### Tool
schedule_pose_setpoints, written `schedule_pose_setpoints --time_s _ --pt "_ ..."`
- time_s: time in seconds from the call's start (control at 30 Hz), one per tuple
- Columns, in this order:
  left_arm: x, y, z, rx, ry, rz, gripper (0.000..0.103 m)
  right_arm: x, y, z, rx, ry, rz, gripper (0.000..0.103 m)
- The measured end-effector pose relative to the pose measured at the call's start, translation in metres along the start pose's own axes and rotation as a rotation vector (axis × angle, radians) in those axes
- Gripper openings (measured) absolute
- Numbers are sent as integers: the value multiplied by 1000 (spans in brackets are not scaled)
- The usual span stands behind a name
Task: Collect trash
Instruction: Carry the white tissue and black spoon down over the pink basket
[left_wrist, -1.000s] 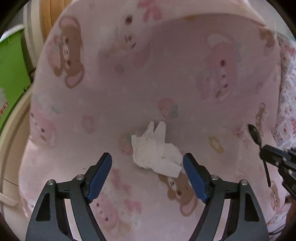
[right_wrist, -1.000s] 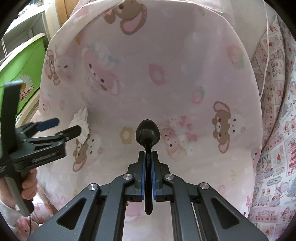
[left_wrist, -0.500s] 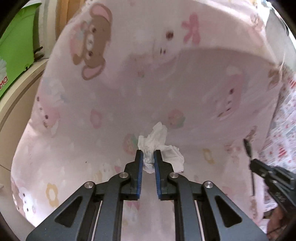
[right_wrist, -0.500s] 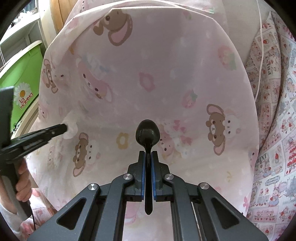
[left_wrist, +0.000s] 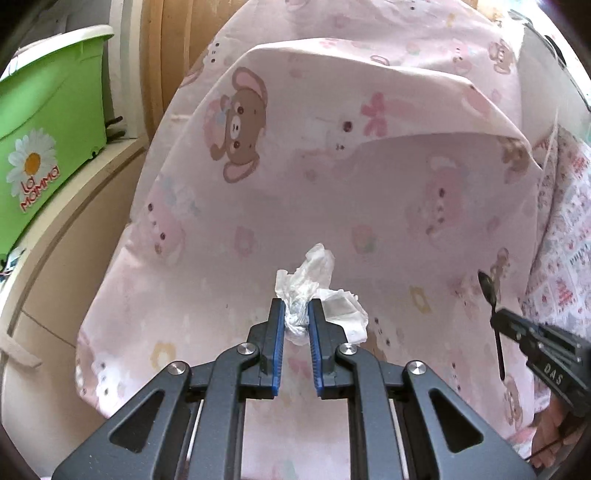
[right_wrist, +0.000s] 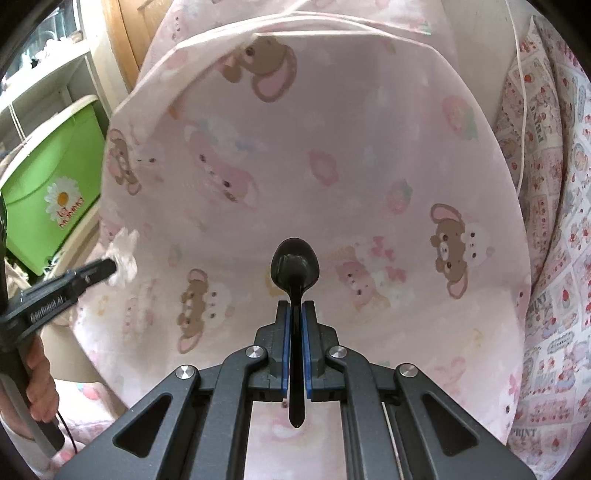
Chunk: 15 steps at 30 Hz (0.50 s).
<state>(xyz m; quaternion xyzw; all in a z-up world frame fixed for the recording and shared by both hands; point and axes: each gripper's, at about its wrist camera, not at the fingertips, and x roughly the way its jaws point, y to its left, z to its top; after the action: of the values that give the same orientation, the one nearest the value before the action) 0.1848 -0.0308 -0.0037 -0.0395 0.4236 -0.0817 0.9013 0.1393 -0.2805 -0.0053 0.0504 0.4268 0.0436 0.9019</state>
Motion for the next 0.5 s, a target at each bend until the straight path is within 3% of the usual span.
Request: schedule_pose_setpoints --time_s 0.13,0.23,0.5 --pt "-18 0 -15 -9 14 -20 13 -14 16 -9 -16 -21 36 6" --pt "-31 -4 -32 -10 25 5 13 -23 28 -17 -28 -27 60 6" --pt "-43 3 -74 -45 84 -26 13 -47 56 -63 -34 19 153 6"
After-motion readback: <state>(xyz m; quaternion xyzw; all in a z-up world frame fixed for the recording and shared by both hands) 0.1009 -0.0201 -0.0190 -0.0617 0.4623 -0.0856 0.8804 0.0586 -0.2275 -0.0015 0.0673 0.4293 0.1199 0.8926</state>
